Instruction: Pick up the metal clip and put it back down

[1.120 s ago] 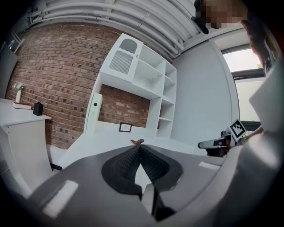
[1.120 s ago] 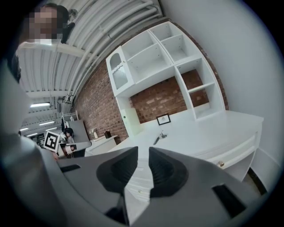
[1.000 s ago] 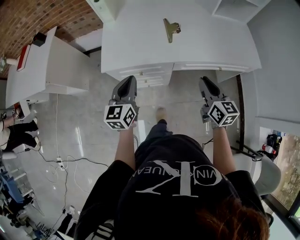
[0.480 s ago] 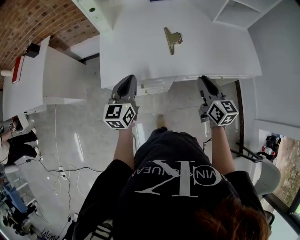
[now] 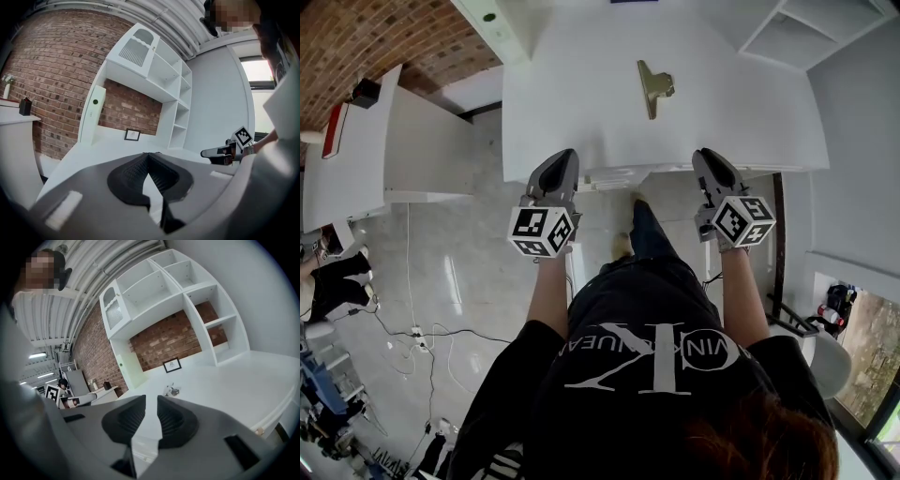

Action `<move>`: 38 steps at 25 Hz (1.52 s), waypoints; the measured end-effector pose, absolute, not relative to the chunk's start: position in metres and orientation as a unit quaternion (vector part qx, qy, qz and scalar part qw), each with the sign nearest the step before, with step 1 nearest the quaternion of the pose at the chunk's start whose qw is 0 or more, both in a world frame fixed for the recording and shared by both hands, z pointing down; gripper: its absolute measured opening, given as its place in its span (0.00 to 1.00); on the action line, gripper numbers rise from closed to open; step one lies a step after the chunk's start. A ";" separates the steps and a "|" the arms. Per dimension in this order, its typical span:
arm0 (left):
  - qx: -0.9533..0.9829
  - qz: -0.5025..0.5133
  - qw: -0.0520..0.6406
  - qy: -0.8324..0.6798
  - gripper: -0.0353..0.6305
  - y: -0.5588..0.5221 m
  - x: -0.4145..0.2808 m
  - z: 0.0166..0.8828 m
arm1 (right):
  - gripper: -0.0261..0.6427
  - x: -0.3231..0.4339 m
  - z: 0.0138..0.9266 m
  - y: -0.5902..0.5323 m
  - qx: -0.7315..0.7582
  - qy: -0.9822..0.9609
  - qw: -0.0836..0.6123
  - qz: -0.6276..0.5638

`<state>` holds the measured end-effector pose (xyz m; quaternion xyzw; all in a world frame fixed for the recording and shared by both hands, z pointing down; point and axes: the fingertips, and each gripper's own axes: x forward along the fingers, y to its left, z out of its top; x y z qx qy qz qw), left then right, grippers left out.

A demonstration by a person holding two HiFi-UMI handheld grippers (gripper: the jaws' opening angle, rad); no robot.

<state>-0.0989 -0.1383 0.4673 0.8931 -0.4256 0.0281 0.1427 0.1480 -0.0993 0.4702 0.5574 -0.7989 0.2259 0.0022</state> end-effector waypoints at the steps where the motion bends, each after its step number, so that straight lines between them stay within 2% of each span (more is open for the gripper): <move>1: 0.892 0.028 0.141 -0.428 0.07 -0.142 -0.098 0.467 | 0.09 0.148 0.470 -0.106 0.556 -0.800 0.000 0.226; 23: 0.877 0.044 0.153 -0.453 0.07 -0.223 -0.063 0.481 | 0.09 0.159 0.499 -0.225 0.522 -0.806 0.031 0.277; 38: 0.868 0.061 0.169 -0.463 0.07 -0.250 -0.054 0.500 | 0.13 0.164 0.528 -0.275 0.511 -0.784 0.018 0.352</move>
